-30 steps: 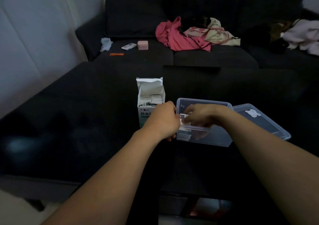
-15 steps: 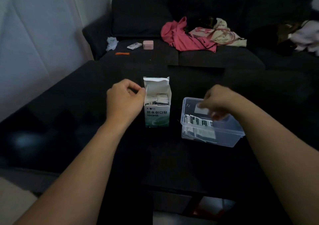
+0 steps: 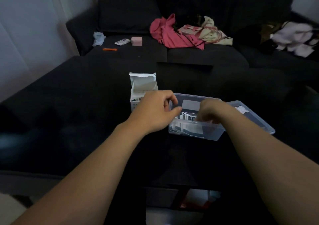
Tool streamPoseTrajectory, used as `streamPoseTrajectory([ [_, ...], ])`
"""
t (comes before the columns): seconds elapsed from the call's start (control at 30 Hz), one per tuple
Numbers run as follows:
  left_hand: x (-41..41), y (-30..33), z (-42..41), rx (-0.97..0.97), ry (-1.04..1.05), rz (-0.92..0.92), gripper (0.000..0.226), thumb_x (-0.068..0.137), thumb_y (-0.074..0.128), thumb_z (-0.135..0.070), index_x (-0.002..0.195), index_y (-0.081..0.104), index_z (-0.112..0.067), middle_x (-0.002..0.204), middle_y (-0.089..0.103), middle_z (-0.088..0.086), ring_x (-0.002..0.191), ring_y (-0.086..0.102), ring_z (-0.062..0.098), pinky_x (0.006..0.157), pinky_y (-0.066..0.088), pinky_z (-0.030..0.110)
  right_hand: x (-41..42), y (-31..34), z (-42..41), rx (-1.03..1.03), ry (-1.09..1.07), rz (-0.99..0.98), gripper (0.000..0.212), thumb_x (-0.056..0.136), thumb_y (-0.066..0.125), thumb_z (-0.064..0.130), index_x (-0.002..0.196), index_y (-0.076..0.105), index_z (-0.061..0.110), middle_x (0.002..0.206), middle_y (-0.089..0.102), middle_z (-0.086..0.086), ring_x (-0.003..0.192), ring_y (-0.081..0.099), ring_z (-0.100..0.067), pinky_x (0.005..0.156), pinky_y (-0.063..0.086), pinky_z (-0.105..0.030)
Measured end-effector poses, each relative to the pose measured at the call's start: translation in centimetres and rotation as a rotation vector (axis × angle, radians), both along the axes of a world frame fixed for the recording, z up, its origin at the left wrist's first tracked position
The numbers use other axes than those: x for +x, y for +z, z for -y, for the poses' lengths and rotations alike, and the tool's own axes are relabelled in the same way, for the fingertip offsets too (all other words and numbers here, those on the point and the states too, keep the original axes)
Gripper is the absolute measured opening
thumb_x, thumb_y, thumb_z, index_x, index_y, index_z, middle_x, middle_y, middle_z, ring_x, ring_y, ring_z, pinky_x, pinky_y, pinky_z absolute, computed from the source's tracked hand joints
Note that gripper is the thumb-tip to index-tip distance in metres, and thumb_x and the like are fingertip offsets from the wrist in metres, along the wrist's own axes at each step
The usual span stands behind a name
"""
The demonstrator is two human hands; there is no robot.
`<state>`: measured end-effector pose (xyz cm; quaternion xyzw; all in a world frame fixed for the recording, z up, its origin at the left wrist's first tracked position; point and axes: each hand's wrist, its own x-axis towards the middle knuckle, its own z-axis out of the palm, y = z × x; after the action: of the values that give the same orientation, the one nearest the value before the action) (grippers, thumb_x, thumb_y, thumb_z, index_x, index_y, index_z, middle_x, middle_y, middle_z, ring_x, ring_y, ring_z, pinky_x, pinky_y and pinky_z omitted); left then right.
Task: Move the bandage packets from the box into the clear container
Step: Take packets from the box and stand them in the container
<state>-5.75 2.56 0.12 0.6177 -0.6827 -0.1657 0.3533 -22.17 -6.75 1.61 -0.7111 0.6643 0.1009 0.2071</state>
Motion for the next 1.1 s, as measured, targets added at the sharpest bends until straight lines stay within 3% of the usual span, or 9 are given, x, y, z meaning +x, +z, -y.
streamPoseTrajectory([
  [0.13, -0.4, -0.8, 0.9, 0.182, 0.024, 0.222, 0.034, 0.095, 0.065, -0.039, 0.124, 0.054, -0.027, 0.083, 0.059, -0.005, 0.077, 0.062, 0.016, 0.071, 0.057, 0.038, 0.4, -0.4, -0.2, 0.033, 0.005, 0.092, 0.047, 0.093, 0.070, 0.021, 0.132, 0.053, 0.002, 0.129, 0.060, -0.015, 0.099, 0.060, -0.027, 0.088, 0.053, -0.035],
  [0.27, -0.5, -0.9, 1.1, 0.308, 0.036, 0.061, 0.028, 0.101, 0.058, -0.027, 0.126, 0.045, -0.023, 0.089, 0.065, 0.002, 0.070, 0.071, 0.021, 0.049, 0.057, 0.030, 0.7, -1.0, 0.3, 0.094, -0.060, 0.231, 0.039, 0.090, 0.073, 0.018, 0.122, 0.057, 0.003, 0.089, 0.062, -0.008, 0.084, 0.060, -0.022, 0.085, 0.055, -0.037],
  [0.4, -0.4, -0.9, 1.2, 0.350, 0.051, -0.026, 0.030, 0.103, 0.053, -0.023, 0.132, 0.044, -0.021, 0.091, 0.068, 0.006, 0.068, 0.072, 0.019, 0.047, 0.054, 0.026, 0.9, -1.1, 0.6, 0.202, -0.176, 0.353, 0.021, 0.089, 0.073, 0.010, 0.099, 0.057, 0.001, 0.072, 0.064, -0.010, 0.050, 0.064, -0.016, 0.041, 0.051, -0.024],
  [0.53, -0.6, -0.9, 1.6, 0.388, 0.064, -0.063, 0.025, 0.103, 0.054, -0.024, 0.127, 0.046, -0.021, 0.089, 0.072, 0.008, 0.070, 0.073, 0.018, 0.050, 0.056, 0.027, 1.5, -1.5, 0.9, 0.135, -0.117, 0.316, 0.039, 0.087, 0.077, 0.020, 0.115, 0.055, 0.005, 0.085, 0.062, -0.008, 0.082, 0.063, -0.020, 0.084, 0.054, -0.035],
  [0.6, -0.6, -1.1, 1.8, 0.421, 0.078, -0.112, 0.023, 0.103, 0.054, -0.023, 0.126, 0.049, -0.019, 0.087, 0.073, 0.008, 0.066, 0.072, 0.017, 0.048, 0.053, 0.026, 1.8, -1.5, 0.8, 0.103, -0.105, 0.293, 0.047, 0.087, 0.077, 0.023, 0.122, 0.053, 0.005, 0.091, 0.060, -0.008, 0.095, 0.062, -0.023, 0.095, 0.051, -0.037],
  [0.77, -0.7, -1.5, 2.1, 0.448, 0.087, -0.191, 0.027, 0.104, 0.055, -0.019, 0.129, 0.053, -0.011, 0.081, 0.075, 0.012, 0.058, 0.070, 0.017, 0.043, 0.050, 0.024, 2.6, -1.2, 0.6, 0.146, -0.099, 0.264, 0.038, 0.086, 0.077, 0.029, 0.109, 0.057, 0.006, 0.104, 0.066, -0.010, 0.107, 0.064, -0.024, 0.101, 0.049, -0.039],
  [0.87, -0.7, -1.2, 2.0, 0.465, 0.082, -0.202, 0.027, 0.104, 0.053, -0.020, 0.130, 0.053, -0.011, 0.083, 0.076, 0.012, 0.062, 0.072, 0.019, 0.044, 0.052, 0.025, 2.8, -1.4, 0.8, 0.190, -0.140, 0.380, 0.030, 0.085, 0.078, 0.020, 0.101, 0.056, 0.007, 0.095, 0.067, -0.010, 0.088, 0.066, -0.022, 0.079, 0.056, -0.034],
  [1.03, -0.7, -1.2, 1.8, 0.468, 0.083, -0.213, 0.029, 0.104, 0.054, -0.019, 0.132, 0.051, -0.011, 0.083, 0.076, 0.013, 0.059, 0.070, 0.018, 0.043, 0.051, 0.025, 2.8, -1.3, 0.7, 0.321, -0.247, 0.528, 0.035, 0.083, 0.078, 0.010, 0.105, 0.052, 0.004, 0.099, 0.067, -0.014, 0.086, 0.068, -0.026, 0.066, 0.059, -0.036],
  [1.1, -0.7, -1.2, 1.8, 0.472, 0.088, -0.219, 0.032, 0.104, 0.054, -0.018, 0.134, 0.050, -0.011, 0.084, 0.076, 0.013, 0.058, 0.069, 0.017, 0.042, 0.050, 0.024, 2.8, -1.3, 0.7, 0.344, -0.265, 0.552, 0.036, 0.082, 0.078, 0.009, 0.107, 0.052, 0.005, 0.104, 0.068, -0.016, 0.094, 0.069, -0.028, 0.079, 0.061, -0.040],
])
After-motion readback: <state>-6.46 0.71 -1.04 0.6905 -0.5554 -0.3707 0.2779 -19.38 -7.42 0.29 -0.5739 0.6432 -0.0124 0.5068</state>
